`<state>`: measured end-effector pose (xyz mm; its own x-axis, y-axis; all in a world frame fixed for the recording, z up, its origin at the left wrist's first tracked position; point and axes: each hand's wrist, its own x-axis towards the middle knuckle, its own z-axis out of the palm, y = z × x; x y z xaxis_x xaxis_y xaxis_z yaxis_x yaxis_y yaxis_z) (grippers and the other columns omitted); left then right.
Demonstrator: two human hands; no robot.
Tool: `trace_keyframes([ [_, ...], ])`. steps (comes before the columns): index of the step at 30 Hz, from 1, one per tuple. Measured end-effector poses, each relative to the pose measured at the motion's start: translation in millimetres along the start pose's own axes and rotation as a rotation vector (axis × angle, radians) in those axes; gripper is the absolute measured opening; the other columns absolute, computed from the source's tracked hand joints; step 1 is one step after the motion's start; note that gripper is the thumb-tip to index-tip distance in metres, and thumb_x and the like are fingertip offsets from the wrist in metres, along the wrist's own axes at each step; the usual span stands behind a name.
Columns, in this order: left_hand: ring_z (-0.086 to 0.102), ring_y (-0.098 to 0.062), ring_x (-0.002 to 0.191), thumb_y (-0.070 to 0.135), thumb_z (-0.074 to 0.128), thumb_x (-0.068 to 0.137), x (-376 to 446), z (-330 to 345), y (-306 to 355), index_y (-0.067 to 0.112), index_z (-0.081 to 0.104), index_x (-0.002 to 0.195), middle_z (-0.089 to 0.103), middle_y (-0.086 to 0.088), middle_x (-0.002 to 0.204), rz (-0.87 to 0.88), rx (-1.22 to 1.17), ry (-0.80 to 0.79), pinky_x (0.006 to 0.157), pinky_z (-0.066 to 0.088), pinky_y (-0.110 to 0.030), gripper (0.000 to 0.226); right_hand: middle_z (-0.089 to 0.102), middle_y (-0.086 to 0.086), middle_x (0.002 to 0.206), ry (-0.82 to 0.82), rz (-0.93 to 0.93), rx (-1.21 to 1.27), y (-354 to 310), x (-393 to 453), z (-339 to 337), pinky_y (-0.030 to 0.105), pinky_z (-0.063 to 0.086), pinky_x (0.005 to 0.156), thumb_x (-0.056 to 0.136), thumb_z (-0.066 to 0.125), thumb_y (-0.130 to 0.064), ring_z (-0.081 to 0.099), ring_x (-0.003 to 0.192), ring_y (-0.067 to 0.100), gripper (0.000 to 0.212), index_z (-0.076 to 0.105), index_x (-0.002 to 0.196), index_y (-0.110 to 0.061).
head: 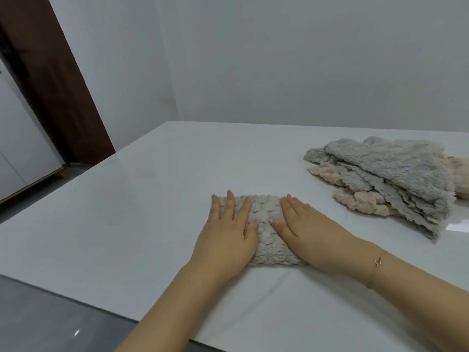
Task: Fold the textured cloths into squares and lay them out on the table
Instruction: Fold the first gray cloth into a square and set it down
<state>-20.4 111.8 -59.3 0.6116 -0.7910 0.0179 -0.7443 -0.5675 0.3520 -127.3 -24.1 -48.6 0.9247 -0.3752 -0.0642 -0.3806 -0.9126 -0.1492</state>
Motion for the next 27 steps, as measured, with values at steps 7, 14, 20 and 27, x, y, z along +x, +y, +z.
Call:
trace_keyframes([
  [7, 0.038, -0.012, 0.134, 0.033, 0.037, 0.101, 4, -24, -28, 0.026, 0.037, 0.143, 0.041, 0.002, 0.146, -0.086, -0.568, 0.229, 0.111, 0.028, -0.028, 0.042, 0.066, 0.004, 0.107, 0.203, 0.158, 0.718, 48, 24, -35, 0.031, 0.045, 0.089, 0.098, 0.046, -0.026, 0.06, 0.093, 0.015, 0.03, 0.059, 0.119, -0.01],
  [14, 0.05, -0.027, 0.112, 0.07, 0.042, 0.083, 19, -32, -28, 0.026, 0.061, 0.098, 0.056, -0.001, 0.111, -0.458, -0.132, 0.1, 0.094, 0.041, -0.039, 0.051, 0.056, 0.004, 0.065, 0.087, 0.129, 0.561, 39, 28, -28, 0.031, 0.037, 0.062, 0.078, 0.05, -0.071, 0.05, 0.06, 0.018, 0.057, 0.069, 0.096, -0.02],
  [20, 0.067, -0.02, 0.087, 0.035, 0.071, 0.082, 13, -45, -12, 0.012, 0.056, 0.103, 0.067, -0.01, 0.105, -0.321, -0.942, 0.079, 0.073, 0.055, -0.03, 0.035, 0.048, 0.0, 0.07, 0.032, 0.071, 0.756, 32, 25, -33, 0.026, 0.031, 0.057, 0.078, 0.075, -0.035, 0.046, 0.062, 0.013, 0.036, 0.054, 0.083, -0.007],
  [27, 0.067, -0.018, 0.101, 0.007, 0.072, 0.073, 5, -70, -1, 0.017, 0.051, 0.122, 0.072, -0.002, 0.106, 0.053, -1.257, 0.261, 0.082, 0.055, -0.03, 0.054, 0.07, -0.002, 0.077, 0.201, -0.204, 1.474, 32, 19, -63, 0.024, 0.052, 0.075, 0.076, 0.061, 0.019, 0.066, 0.078, 0.013, 0.044, 0.054, 0.1, -0.017],
])
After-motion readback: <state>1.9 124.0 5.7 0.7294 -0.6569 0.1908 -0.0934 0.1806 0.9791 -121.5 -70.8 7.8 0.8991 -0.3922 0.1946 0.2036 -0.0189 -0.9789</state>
